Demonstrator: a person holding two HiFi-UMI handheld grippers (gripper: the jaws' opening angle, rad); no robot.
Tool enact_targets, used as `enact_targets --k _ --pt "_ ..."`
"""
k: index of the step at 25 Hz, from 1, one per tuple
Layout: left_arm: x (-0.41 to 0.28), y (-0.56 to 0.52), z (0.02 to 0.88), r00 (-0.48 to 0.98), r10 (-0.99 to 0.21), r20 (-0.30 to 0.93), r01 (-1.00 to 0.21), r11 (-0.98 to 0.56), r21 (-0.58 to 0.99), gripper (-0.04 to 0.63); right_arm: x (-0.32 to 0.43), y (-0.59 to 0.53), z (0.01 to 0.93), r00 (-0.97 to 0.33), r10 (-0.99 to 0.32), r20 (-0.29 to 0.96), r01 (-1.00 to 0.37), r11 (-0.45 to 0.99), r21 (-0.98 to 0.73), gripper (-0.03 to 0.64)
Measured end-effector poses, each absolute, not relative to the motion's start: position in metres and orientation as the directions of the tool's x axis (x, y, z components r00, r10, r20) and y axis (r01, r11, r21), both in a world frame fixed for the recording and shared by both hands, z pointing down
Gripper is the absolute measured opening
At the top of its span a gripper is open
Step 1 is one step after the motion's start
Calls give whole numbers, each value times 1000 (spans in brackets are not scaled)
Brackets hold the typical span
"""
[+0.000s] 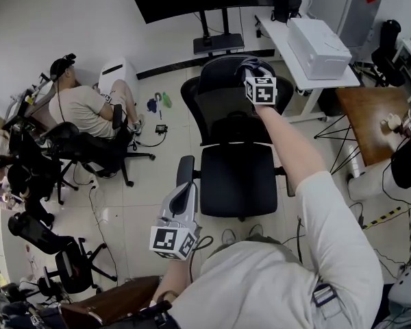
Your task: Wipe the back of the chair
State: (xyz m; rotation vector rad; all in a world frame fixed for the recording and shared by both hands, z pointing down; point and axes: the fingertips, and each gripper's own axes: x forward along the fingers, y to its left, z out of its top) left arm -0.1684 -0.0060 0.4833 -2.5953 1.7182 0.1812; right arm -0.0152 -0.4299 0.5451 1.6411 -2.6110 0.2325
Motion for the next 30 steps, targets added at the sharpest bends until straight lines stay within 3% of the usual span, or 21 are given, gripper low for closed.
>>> enact_targets --k 12,20,24,30 --pt "-136 -16 478 472 -877 -94 -875 -479 75 37 50 -423 543 -381 -915 134 -924 370 -100 40" --pt "-142 -15 480 462 -882 -90 -881 -468 71 38 -90 -371 523 -605 -795 36 -795 602 -67 40" --pt "-147 -10 483 433 -896 -97 -895 -440 67 37 -148 -370 564 -653 -752 87 -757 650 -62 40" --pt "-159 -4 506 358 -931 -71 -928 -363 82 37 -168 -402 634 -652 -737 180 -756 650 -78 40"
